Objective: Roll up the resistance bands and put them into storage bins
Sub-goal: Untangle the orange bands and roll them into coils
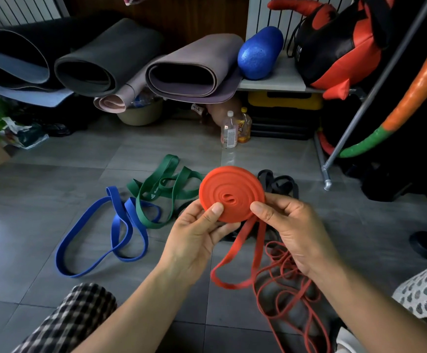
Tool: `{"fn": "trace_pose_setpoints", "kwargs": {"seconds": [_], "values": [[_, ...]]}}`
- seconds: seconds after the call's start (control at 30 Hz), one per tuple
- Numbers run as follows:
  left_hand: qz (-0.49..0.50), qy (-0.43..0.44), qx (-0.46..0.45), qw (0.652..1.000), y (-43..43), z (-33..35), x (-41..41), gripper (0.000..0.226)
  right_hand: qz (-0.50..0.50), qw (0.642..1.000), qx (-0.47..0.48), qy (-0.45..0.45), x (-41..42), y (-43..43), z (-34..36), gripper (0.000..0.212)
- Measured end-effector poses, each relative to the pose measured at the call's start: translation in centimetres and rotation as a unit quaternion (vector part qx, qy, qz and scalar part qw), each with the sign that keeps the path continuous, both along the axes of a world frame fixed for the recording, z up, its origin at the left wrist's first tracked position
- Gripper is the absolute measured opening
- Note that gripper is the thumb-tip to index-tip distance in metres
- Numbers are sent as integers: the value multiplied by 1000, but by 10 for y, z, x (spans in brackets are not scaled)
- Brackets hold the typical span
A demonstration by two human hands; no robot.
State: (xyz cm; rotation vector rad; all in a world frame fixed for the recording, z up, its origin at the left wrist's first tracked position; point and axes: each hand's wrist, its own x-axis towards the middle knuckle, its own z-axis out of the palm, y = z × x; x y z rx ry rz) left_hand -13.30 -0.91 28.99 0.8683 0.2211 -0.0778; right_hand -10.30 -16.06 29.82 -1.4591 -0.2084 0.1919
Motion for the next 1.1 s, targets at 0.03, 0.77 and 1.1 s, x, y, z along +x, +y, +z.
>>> {"fn": "trace_pose_setpoints", "kwargs": {"seconds": [0.03,0.77,1.1], "values": [[-5,4,-5,1000,0,-1,0,27,-2,1000,0,3,1,0,-1,17],[15,-17,119,993,11,9,8,27,2,993,-111,-34,6,-12,11,19],[36,6,12,999,3,5,7,22,-49,998,-14,48,-1,7,-7,16]]}}
